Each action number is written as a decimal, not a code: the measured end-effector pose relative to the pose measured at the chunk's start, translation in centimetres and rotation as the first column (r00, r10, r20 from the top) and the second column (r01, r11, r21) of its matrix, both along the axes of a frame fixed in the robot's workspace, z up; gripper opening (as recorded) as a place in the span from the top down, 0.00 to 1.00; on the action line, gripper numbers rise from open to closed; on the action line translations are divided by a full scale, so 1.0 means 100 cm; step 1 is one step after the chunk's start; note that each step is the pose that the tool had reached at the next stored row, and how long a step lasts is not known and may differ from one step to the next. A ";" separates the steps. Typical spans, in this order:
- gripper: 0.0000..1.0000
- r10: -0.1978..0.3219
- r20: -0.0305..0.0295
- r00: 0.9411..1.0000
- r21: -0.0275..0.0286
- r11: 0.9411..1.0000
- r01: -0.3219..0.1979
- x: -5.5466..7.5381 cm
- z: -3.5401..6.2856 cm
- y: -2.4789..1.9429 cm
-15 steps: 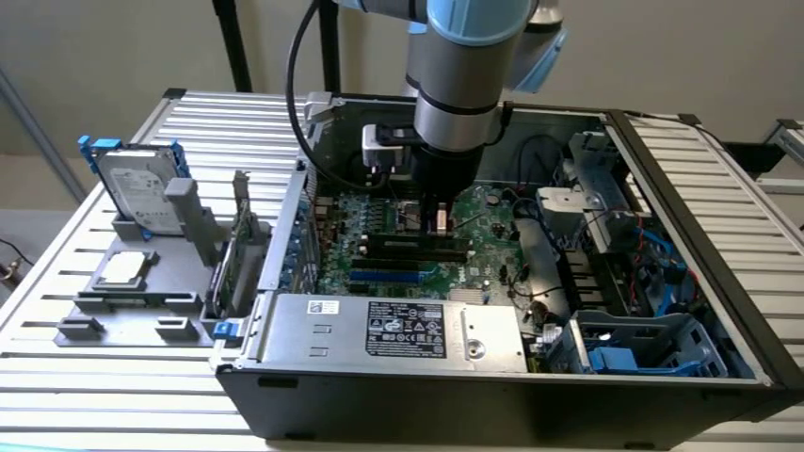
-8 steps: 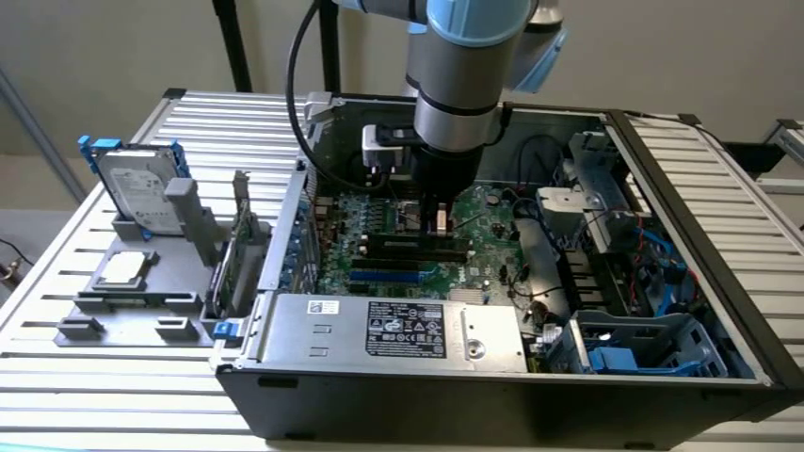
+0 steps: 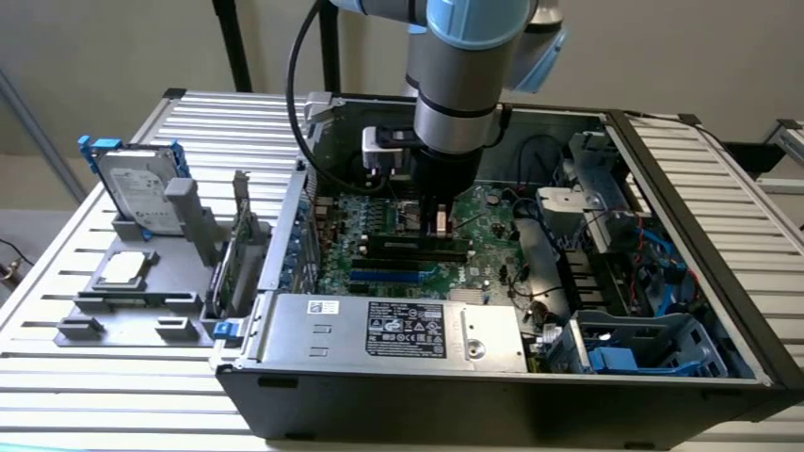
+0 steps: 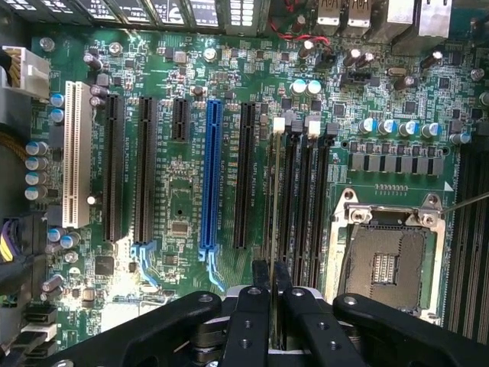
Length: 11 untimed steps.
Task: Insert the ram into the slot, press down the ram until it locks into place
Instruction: 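Insert the ram into the slot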
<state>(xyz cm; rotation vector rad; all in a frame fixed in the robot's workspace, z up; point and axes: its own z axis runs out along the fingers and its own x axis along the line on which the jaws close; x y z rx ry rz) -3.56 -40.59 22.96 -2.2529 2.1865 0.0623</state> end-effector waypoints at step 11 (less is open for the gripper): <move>0.87 -0.001 0.008 1.000 0.000 1.000 0.001 -0.001 -0.0009 0.0006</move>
